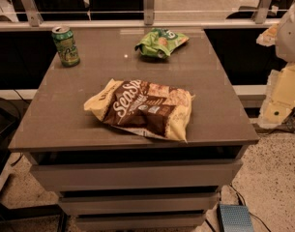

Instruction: Move green rice chip bag near green can

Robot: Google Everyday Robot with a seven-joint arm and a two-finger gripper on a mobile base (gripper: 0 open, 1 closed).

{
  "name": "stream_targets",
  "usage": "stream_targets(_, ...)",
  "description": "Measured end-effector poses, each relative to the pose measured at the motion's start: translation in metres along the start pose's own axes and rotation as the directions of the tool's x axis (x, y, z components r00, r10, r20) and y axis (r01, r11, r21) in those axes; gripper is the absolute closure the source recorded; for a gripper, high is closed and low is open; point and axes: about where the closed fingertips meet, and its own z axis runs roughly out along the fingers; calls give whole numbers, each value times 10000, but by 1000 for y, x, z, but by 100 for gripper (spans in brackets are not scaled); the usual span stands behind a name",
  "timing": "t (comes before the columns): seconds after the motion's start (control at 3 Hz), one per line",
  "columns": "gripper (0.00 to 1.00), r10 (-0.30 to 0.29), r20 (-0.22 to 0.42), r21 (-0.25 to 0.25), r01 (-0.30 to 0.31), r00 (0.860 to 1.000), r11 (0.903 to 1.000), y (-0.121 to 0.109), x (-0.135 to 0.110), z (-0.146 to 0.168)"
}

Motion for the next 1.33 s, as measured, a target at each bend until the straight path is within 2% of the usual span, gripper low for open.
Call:
stream_targets(0.33,0,-57,86,129,56,9999,9999,-2,-1,-1)
stream_targets(0.67,0,-32,576,519,2,9983,9987,-23,-7,13)
stream_targets(1.0,0,-373,1514,1254,183,9878,9919,-75,-33,46)
stream_targets(1.33,0,-641,2547,1712,202,9649,9850,-122,-67,76)
